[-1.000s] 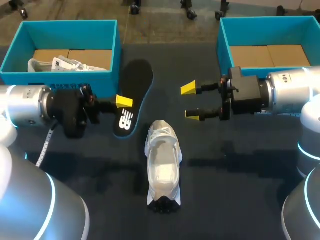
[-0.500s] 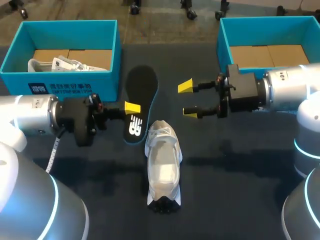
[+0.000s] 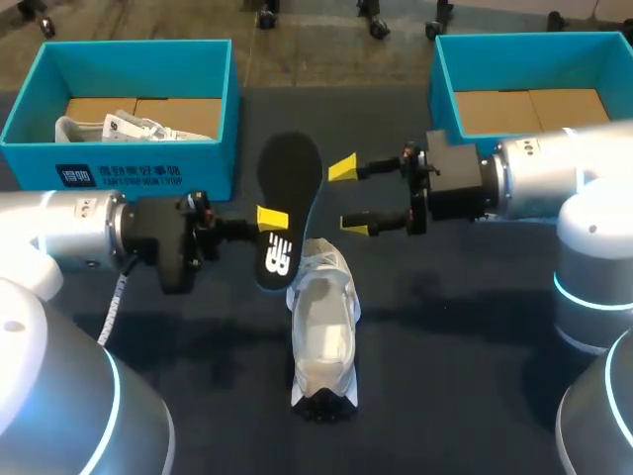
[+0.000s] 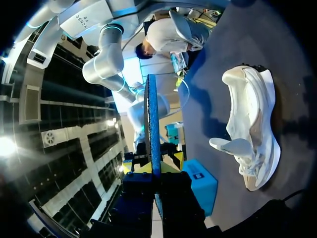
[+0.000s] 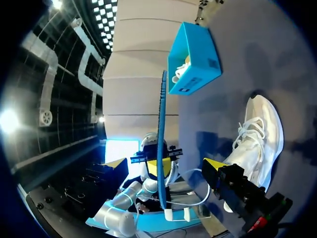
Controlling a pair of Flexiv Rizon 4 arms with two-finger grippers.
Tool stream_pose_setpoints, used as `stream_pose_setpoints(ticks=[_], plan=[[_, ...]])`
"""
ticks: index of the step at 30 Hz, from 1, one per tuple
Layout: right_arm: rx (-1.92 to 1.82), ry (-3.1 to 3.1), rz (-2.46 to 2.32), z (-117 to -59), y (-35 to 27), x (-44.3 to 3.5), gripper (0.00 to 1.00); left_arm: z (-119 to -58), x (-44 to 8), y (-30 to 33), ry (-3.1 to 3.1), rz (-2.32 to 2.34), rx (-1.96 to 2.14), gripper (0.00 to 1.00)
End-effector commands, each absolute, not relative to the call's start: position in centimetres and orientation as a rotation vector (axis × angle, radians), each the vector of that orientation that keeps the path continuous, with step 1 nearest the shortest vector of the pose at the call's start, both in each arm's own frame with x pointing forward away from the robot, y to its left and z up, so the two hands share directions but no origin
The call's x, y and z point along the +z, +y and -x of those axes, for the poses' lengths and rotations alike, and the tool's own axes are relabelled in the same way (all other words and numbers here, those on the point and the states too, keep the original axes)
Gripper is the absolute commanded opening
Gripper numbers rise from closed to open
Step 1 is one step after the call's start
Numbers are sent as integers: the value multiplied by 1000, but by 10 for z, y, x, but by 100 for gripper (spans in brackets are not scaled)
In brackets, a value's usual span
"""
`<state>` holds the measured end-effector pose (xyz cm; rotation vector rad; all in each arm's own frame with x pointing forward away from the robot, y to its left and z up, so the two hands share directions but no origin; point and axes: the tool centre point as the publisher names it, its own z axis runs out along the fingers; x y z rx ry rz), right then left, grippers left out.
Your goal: Take the shoe out of the shoebox, open the shoe tongue, remove and reinsert the insole, then place the shoe into the shoebox
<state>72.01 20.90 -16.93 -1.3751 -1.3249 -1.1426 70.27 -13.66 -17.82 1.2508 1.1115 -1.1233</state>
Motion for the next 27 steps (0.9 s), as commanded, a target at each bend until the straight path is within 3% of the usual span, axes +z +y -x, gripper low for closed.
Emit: stream_pose_setpoints(ticks=[1, 24, 25, 27], plan=[[-1123, -1337, 1385, -730, 230, -167, 100, -706, -182, -141, 1108, -1256, -1124, 0], [-1117, -1319, 1411, -732, 255, -175, 100, -709, -187, -143, 1108, -1259, -1106, 0], [-1118, -1329, 1413, -732, 257, -175, 98, -709, -187, -143, 1108, -1259, -1106, 0], [-1130, -1350, 1406, -732, 259, -174, 80, -709, -187, -143, 1108, -1259, -1106, 0]])
